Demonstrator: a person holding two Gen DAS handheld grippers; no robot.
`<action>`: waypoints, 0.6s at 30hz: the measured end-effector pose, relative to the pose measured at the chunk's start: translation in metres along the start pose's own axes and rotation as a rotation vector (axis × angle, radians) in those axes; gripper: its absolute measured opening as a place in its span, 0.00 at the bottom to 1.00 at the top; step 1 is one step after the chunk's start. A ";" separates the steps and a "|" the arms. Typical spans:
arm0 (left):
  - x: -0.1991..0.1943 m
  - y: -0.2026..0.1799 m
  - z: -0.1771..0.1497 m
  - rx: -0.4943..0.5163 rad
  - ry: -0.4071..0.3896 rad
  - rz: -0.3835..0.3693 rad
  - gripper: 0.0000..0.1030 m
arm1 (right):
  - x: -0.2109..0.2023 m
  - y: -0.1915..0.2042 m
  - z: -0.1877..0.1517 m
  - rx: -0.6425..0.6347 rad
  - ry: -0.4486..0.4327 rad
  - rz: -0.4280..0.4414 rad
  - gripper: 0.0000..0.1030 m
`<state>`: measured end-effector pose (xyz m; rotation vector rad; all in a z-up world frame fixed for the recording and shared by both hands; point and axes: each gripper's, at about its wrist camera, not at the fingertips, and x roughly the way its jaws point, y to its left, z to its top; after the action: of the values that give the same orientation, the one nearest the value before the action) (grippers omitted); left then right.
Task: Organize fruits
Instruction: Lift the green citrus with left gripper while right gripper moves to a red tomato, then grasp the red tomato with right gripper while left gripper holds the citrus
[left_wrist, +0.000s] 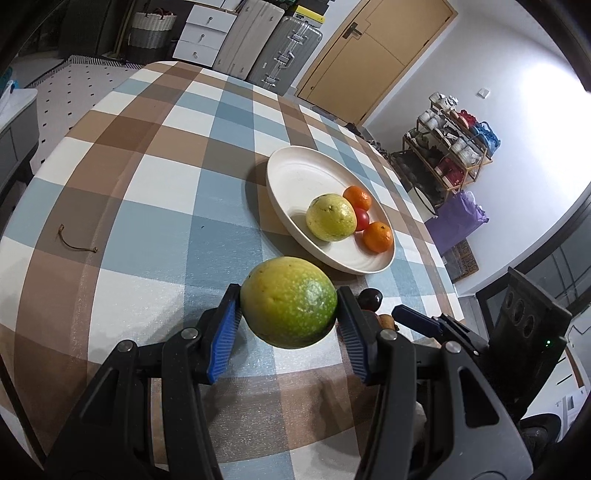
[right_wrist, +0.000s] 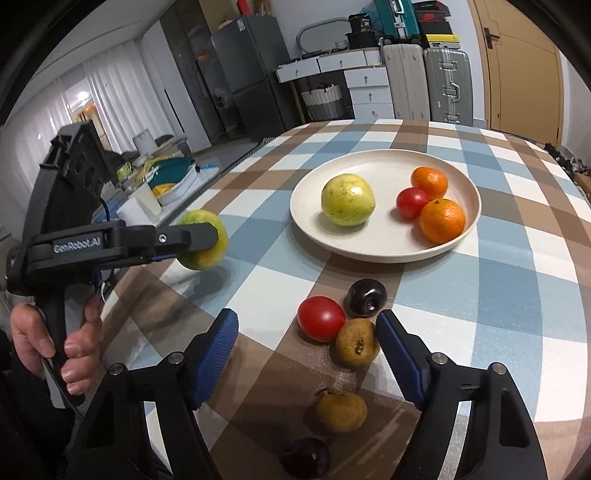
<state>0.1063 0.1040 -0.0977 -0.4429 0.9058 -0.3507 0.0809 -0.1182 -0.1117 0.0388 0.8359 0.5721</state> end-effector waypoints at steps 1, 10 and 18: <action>0.000 0.001 0.000 0.000 0.000 -0.002 0.47 | 0.002 0.002 0.001 -0.009 0.002 -0.008 0.77; 0.001 0.012 0.001 -0.022 -0.001 -0.019 0.47 | 0.014 0.015 0.009 -0.104 0.046 -0.090 0.61; -0.001 0.023 0.001 -0.043 -0.008 -0.024 0.47 | 0.021 0.039 0.003 -0.282 0.085 -0.217 0.47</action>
<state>0.1091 0.1241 -0.1084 -0.4946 0.9023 -0.3522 0.0762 -0.0745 -0.1143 -0.3321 0.8228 0.4841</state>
